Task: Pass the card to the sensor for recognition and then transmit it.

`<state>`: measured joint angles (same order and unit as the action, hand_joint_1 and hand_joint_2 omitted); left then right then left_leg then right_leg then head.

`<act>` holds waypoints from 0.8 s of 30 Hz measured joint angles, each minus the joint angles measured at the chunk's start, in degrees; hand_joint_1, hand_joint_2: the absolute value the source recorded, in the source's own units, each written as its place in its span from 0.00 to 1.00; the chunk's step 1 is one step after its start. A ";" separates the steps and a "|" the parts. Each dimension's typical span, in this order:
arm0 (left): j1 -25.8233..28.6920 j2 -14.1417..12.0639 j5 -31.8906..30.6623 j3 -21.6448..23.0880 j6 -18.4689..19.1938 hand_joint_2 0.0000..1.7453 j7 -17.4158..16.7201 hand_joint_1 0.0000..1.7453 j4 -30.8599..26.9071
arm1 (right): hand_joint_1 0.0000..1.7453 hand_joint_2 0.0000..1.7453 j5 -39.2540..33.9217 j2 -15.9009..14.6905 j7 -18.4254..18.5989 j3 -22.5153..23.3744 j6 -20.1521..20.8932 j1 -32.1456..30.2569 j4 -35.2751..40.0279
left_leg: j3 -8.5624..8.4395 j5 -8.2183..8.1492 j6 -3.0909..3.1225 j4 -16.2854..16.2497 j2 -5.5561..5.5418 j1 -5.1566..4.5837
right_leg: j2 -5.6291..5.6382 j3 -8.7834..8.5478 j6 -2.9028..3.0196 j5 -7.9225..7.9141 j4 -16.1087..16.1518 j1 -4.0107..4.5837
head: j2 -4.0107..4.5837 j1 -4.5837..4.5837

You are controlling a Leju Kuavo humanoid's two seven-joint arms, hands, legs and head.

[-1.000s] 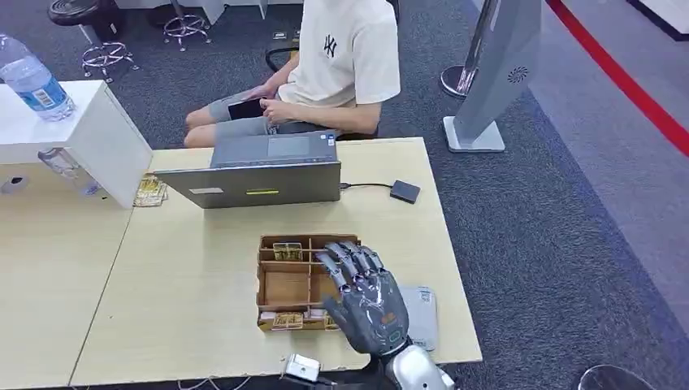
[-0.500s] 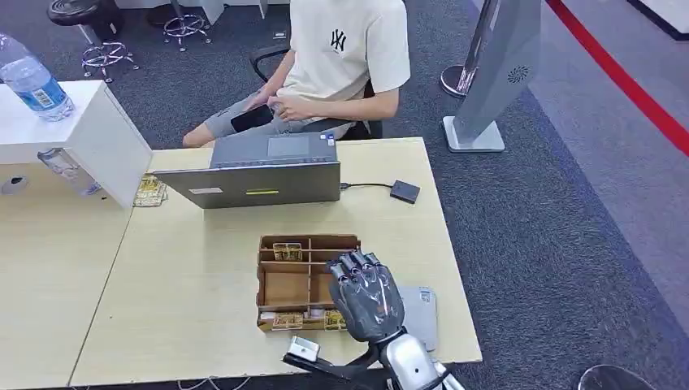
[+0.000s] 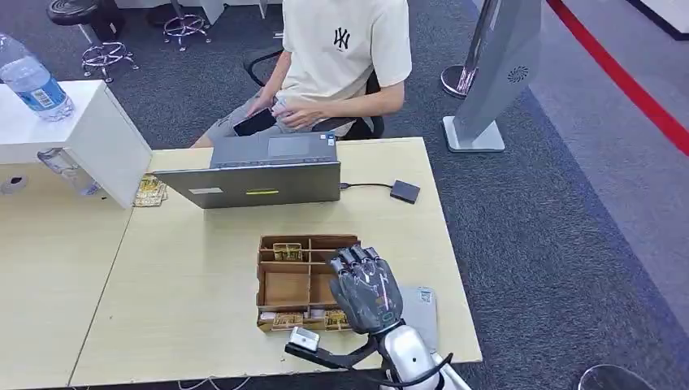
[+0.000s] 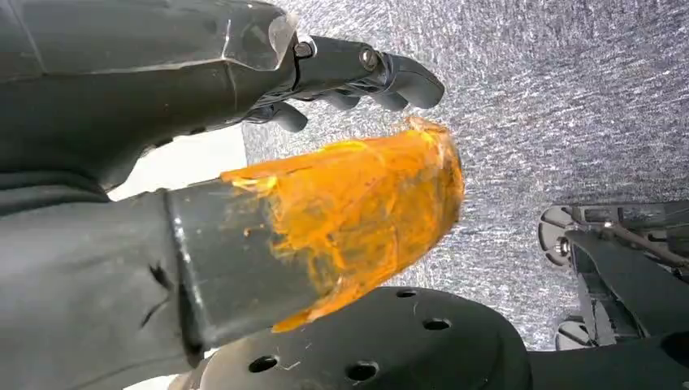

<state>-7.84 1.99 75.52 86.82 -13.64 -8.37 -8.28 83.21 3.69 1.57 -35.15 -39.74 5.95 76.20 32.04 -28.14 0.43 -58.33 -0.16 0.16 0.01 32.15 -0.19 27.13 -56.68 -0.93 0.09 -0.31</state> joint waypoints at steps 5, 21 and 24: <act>0.00 -0.04 0.15 0.00 0.09 0.00 0.02 0.00 0.00 | 0.57 1.00 -1.01 0.04 -0.20 0.00 0.07 0.52 -0.83 | 0.00 0.00 0.00 0.00 0.00 0.00 | 0.00 0.00 0.00 0.00 0.00 0.00 | 0.00 -0.02; -0.02 -0.07 0.11 0.00 0.39 0.00 0.15 0.00 0.00 | 0.51 1.00 -3.74 1.18 -0.92 -0.04 0.66 3.52 -4.65 | 0.00 0.00 0.00 0.00 0.00 0.00 | 0.00 0.00 0.00 0.00 0.00 0.00 | 0.00 -0.02; -0.02 -0.07 0.09 0.02 0.42 0.00 0.15 0.00 0.00 | 0.56 1.00 -4.27 1.46 -1.01 -0.04 1.03 4.14 -5.84 | 0.00 0.00 0.00 0.00 0.00 0.00 | 0.00 0.00 0.00 0.00 0.00 0.00 | 0.00 0.00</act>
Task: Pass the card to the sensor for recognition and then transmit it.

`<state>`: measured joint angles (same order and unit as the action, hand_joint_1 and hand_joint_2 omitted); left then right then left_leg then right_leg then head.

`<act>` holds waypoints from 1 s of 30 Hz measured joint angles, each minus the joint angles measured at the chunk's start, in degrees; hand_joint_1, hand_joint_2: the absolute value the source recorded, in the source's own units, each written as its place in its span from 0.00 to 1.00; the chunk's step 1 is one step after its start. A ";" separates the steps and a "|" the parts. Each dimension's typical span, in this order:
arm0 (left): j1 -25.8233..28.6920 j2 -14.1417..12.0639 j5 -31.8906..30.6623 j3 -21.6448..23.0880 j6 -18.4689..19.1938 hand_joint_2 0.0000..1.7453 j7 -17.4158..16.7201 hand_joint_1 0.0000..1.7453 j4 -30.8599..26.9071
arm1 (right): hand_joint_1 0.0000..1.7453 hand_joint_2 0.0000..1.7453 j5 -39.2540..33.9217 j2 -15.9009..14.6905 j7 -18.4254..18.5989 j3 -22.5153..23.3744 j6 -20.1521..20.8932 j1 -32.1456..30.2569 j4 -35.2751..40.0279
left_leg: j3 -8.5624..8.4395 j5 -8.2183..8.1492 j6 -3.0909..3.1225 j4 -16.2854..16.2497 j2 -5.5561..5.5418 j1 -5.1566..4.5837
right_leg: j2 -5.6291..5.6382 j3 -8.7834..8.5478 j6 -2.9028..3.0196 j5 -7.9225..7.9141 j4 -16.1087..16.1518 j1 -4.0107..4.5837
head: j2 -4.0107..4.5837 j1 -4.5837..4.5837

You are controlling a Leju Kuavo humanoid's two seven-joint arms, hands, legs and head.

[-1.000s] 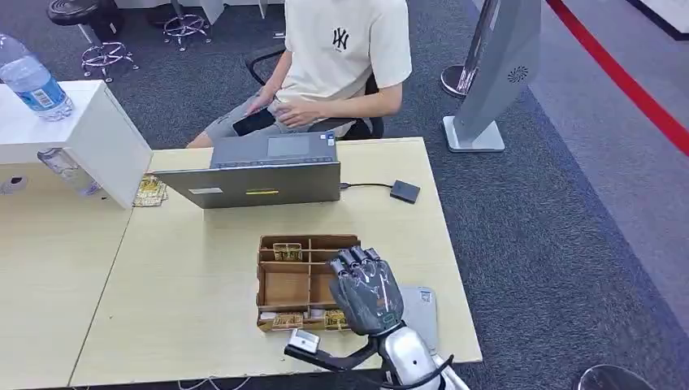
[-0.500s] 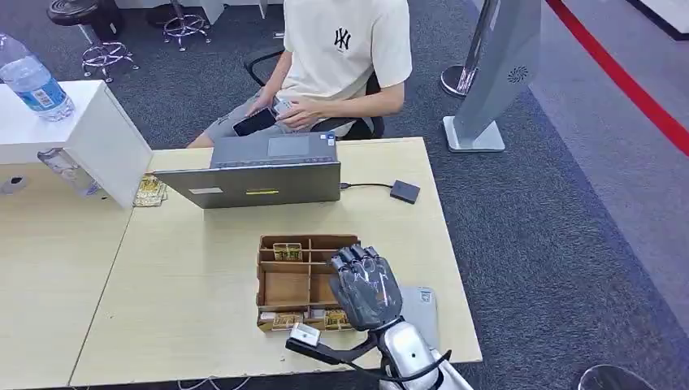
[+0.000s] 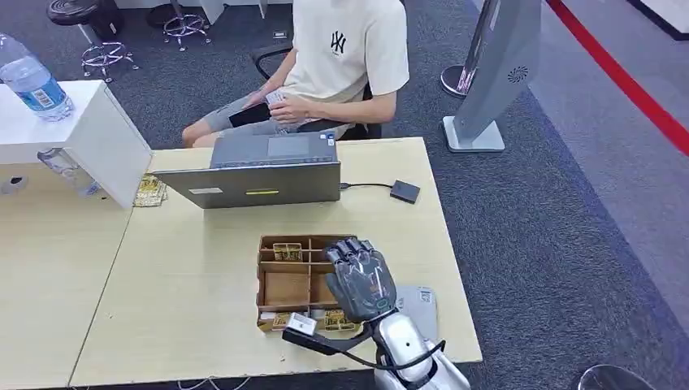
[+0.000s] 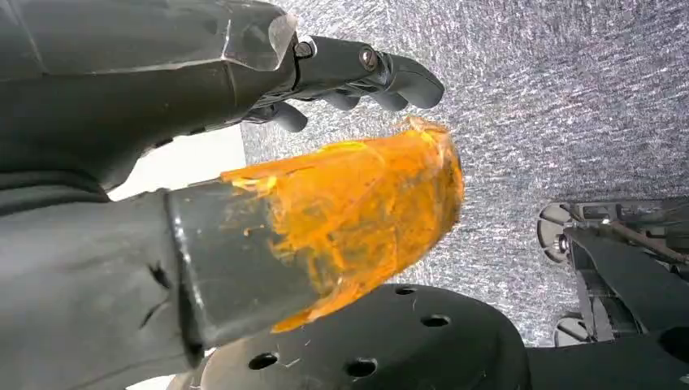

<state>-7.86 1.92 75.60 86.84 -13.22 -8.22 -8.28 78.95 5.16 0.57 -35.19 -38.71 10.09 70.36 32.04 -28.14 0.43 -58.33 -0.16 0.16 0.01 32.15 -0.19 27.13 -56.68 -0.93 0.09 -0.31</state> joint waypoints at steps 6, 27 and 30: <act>0.00 -0.02 -0.26 0.00 0.02 0.00 0.00 0.00 0.00 | 0.56 1.00 -0.52 0.52 0.13 0.00 0.07 0.92 -2.84 | 0.00 0.00 0.00 0.00 0.00 0.00 | 0.00 0.00 0.00 0.00 0.00 0.00 | 0.00 -0.02; 0.00 -0.04 -0.50 0.02 0.50 0.00 0.02 0.00 0.00 | 1.00 1.00 -0.63 1.14 0.46 0.68 -0.20 4.50 -8.87 | -0.07 0.01 0.00 0.00 0.02 0.00 | 0.02 -0.03 0.01 -0.01 0.00 0.00 | 0.00 -0.02; 0.00 -0.07 -0.50 0.02 0.50 0.00 0.02 0.00 0.00 | 1.00 1.00 -0.63 1.16 0.46 0.74 -0.57 4.54 -8.89 | -0.08 0.01 0.00 0.00 0.02 0.00 | 0.02 -0.05 0.01 -0.01 0.00 0.00 | 0.00 -0.02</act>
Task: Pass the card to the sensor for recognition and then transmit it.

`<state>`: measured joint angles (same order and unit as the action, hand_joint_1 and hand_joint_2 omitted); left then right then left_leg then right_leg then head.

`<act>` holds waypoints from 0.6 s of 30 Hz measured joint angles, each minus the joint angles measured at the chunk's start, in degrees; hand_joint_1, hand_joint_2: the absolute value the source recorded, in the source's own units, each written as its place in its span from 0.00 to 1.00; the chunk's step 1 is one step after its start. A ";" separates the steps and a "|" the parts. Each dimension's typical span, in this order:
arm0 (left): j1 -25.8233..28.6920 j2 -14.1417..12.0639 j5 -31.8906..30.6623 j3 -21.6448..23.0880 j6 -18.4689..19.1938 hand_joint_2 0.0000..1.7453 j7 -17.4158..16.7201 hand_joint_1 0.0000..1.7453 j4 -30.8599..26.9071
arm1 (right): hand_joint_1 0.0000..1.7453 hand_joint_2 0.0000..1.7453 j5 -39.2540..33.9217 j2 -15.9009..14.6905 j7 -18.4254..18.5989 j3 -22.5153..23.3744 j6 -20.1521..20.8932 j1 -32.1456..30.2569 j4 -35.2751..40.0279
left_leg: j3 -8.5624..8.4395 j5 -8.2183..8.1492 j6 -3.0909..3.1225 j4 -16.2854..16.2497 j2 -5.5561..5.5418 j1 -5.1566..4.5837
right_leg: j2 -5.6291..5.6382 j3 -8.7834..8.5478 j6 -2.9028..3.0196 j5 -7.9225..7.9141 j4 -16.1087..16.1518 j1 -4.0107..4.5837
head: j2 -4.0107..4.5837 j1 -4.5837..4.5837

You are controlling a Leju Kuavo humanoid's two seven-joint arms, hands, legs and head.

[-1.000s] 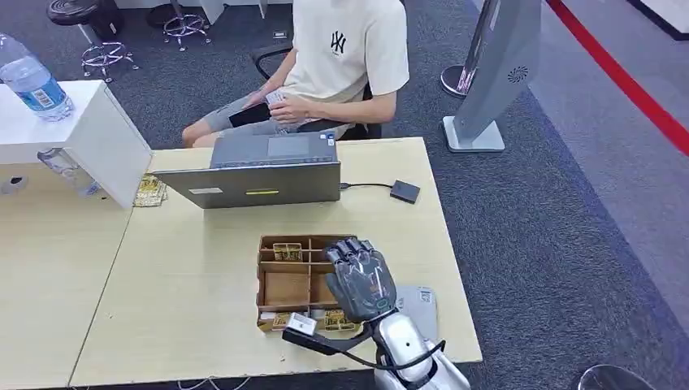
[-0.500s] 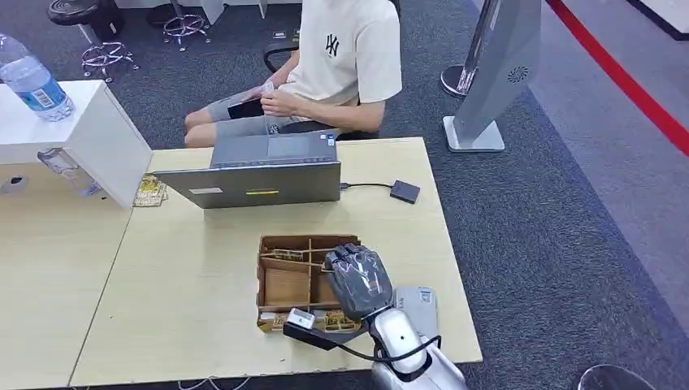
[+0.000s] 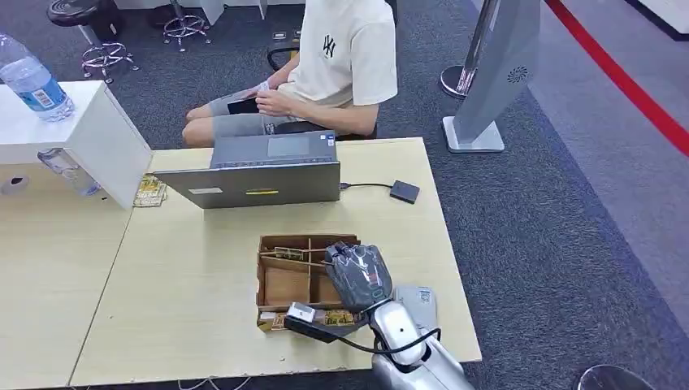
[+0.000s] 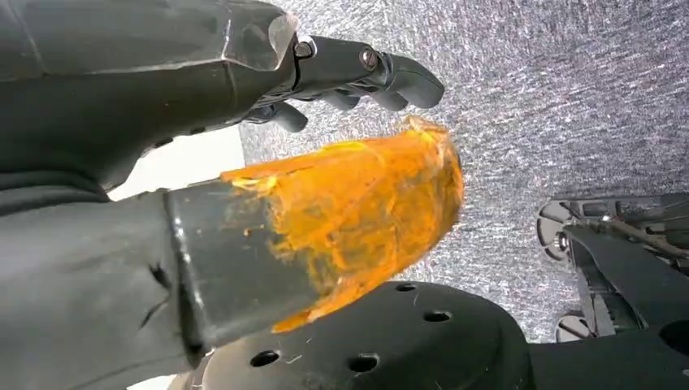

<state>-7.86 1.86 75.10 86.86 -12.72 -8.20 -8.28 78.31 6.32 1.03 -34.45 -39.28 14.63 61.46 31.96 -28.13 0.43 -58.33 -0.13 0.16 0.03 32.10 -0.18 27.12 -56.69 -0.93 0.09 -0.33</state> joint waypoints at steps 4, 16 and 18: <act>0.02 0.00 0.15 0.00 0.00 0.00 0.20 0.00 0.00 | 1.00 1.00 -0.06 0.04 -1.64 1.02 -0.50 -0.90 2.00 | 0.02 0.01 0.01 0.00 -0.02 0.00 | -0.02 0.00 0.00 0.00 0.00 0.00 | 0.00 0.00; 0.12 0.20 2.34 0.00 -1.09 0.00 0.94 0.00 0.02 | 1.00 1.00 -33.76 3.45 -21.29 8.94 -0.63 -11.65 34.02 | 0.10 -0.03 0.02 -0.01 -0.03 -0.01 | -0.01 0.08 0.00 0.04 0.02 -0.01 | 0.00 0.00; 0.12 0.24 2.69 0.00 -1.16 0.00 1.09 0.00 0.02 | 1.00 1.00 -38.83 3.41 -22.21 9.11 -0.63 -12.61 38.61 | 0.09 -0.03 0.02 -0.01 -0.03 -0.01 | -0.01 0.08 0.00 0.04 0.02 -0.01 | 0.00 0.00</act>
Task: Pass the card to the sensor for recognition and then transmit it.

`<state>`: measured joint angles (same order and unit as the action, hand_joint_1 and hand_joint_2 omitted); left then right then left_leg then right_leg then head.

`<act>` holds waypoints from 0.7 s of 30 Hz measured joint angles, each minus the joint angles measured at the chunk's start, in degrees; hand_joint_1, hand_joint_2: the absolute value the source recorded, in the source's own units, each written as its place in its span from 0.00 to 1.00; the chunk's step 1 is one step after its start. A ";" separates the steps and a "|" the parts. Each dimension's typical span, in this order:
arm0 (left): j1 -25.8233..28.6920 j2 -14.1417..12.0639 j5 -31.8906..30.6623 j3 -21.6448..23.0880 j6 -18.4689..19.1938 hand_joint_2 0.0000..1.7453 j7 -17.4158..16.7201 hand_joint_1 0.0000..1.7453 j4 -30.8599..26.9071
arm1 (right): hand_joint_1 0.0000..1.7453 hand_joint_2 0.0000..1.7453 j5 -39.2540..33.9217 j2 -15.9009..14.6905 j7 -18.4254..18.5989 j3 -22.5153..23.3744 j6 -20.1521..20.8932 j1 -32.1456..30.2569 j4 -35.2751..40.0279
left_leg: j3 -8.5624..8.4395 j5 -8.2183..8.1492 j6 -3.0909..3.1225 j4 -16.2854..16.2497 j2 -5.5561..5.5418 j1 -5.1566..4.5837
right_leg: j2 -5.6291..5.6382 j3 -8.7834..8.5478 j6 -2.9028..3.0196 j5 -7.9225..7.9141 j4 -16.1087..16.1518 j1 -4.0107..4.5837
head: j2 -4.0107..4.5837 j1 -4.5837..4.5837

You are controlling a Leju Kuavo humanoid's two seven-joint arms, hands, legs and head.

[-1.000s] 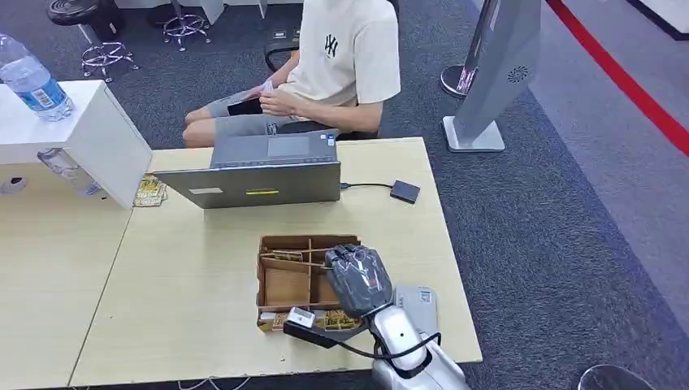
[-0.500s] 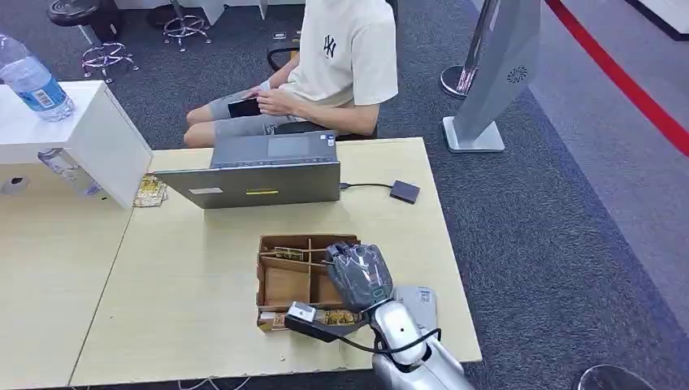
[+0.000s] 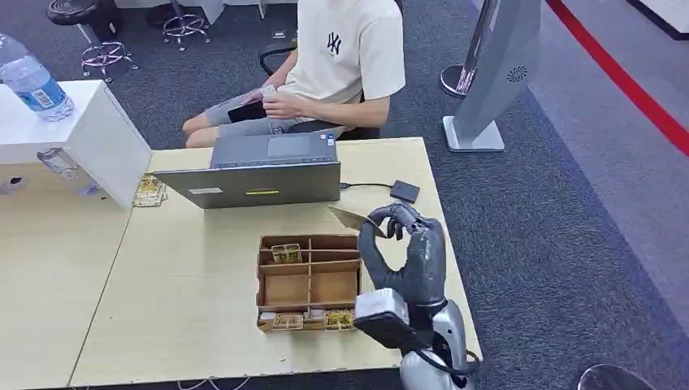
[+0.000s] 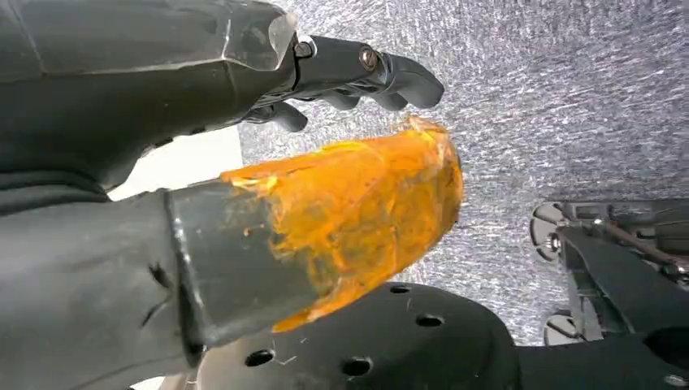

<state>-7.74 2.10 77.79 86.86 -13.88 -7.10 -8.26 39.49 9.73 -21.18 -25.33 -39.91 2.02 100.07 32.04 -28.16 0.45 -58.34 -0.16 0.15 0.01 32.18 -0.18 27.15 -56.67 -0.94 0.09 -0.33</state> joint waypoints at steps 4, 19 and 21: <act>0.01 0.04 0.20 0.00 -0.09 0.00 0.42 0.00 0.00 | 1.00 1.00 -6.24 -0.39 -1.18 0.61 0.11 -1.39 6.60 | -0.01 0.00 0.00 0.00 0.00 0.00 | 0.00 -0.01 0.00 -0.02 0.00 0.00 | 0.00 0.02; -0.27 0.00 -7.65 0.09 1.22 0.00 -0.61 0.00 0.00 | 1.00 1.00 17.00 -0.87 5.44 1.09 0.39 8.36 -0.24 | -0.04 0.04 -0.01 0.00 0.08 0.01 | 0.06 -0.02 0.02 -0.06 -0.06 0.01 | 0.00 0.00; -0.41 0.00 -9.29 0.15 1.64 0.00 -0.72 0.00 0.00 | 1.00 1.00 23.43 -0.87 7.65 1.09 0.37 11.67 -3.66 | -0.04 0.05 -0.01 0.00 0.10 0.01 | 0.07 -0.04 0.02 -0.07 -0.07 0.00 | 0.00 0.00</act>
<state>-8.15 2.10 68.50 87.01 -12.24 -7.83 -8.26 62.92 8.85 -13.54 -24.24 -39.54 13.69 96.40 32.00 -28.11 0.44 -58.34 -0.06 0.16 0.08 32.14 -0.16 27.08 -56.73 -0.94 0.09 -0.33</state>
